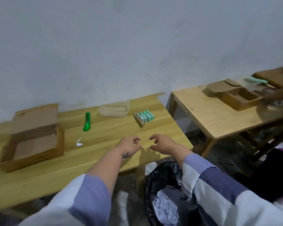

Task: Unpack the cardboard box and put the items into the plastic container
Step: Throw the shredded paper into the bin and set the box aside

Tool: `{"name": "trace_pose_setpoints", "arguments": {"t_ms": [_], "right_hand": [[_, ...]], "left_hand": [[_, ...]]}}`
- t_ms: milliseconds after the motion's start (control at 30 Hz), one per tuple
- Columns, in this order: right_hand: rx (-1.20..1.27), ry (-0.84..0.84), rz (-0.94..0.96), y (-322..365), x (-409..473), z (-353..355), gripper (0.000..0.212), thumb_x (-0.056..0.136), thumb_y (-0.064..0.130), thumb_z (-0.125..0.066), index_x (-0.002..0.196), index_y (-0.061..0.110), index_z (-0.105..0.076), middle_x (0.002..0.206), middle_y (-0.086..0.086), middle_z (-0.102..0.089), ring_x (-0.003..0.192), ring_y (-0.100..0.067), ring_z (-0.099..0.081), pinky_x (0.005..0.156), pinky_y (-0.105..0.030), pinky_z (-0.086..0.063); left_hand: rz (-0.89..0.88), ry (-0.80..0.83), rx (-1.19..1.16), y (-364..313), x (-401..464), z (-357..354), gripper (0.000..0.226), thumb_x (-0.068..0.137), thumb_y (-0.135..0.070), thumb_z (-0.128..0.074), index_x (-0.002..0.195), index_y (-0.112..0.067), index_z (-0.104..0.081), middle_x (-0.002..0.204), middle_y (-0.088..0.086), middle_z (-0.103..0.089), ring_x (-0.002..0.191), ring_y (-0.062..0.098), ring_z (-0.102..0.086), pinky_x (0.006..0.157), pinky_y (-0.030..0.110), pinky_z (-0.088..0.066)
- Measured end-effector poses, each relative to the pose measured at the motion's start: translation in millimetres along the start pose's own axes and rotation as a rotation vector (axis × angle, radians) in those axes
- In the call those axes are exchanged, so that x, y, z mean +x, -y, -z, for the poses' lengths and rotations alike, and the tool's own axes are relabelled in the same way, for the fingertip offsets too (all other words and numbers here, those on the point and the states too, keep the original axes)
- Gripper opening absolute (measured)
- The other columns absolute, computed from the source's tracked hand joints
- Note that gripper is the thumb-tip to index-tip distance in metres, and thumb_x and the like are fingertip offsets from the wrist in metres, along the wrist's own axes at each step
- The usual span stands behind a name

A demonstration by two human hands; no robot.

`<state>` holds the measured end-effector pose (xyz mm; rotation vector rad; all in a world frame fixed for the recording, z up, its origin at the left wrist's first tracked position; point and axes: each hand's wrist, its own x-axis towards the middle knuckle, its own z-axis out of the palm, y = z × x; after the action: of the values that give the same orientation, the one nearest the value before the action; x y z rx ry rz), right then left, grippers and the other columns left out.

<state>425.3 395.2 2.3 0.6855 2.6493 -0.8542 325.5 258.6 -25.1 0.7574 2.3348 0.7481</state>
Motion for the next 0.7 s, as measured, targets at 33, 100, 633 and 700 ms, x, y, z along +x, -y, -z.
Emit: {"name": "trace_pose_setpoints", "arguments": {"t_ms": [33, 100, 633, 700], "right_hand": [[-0.015, 0.014, 0.032, 13, 5, -4, 0.047, 0.091, 0.029, -0.058, 0.136, 0.019, -0.047, 0.133, -0.01, -0.055, 0.116, -0.026, -0.056, 0.092, -0.034, -0.045], [-0.039, 0.042, 0.08, 37, 15, -12, 0.045, 0.092, 0.029, -0.057, 0.135, 0.019, -0.047, 0.136, -0.009, -0.053, 0.121, -0.026, -0.053, 0.094, -0.033, -0.044], [-0.171, 0.027, 0.116, 119, 107, -110, 0.041, 0.089, 0.026, -0.054, 0.129, 0.03, -0.051, 0.141, -0.005, -0.04, 0.13, -0.03, -0.036, 0.107, -0.042, -0.038], [-0.185, -0.036, 0.11, 116, 112, -118, 0.041, 0.089, 0.031, -0.053, 0.13, 0.032, -0.048, 0.145, -0.004, -0.036, 0.135, -0.028, -0.03, 0.109, -0.044, -0.036]], "left_hand": [[0.032, -0.032, -0.012, 14, -5, 10, 0.038, 0.091, -0.025, -0.061, 0.127, -0.015, -0.055, 0.12, 0.006, -0.061, 0.107, 0.024, -0.06, 0.092, 0.031, -0.046], [0.091, -0.085, -0.042, 41, -14, 29, 0.038, 0.09, -0.024, -0.061, 0.126, -0.014, -0.056, 0.121, 0.007, -0.061, 0.108, 0.024, -0.06, 0.094, 0.032, -0.046], [0.182, -0.32, 0.105, 208, -2, 96, 0.051, 0.089, -0.013, -0.061, 0.138, -0.02, -0.047, 0.152, 0.007, -0.031, 0.134, 0.023, -0.039, 0.112, 0.033, -0.032], [0.162, -0.337, 0.118, 219, 5, 94, 0.052, 0.092, -0.013, -0.058, 0.141, -0.02, -0.042, 0.154, 0.007, -0.027, 0.139, 0.023, -0.032, 0.115, 0.033, -0.026]]}}
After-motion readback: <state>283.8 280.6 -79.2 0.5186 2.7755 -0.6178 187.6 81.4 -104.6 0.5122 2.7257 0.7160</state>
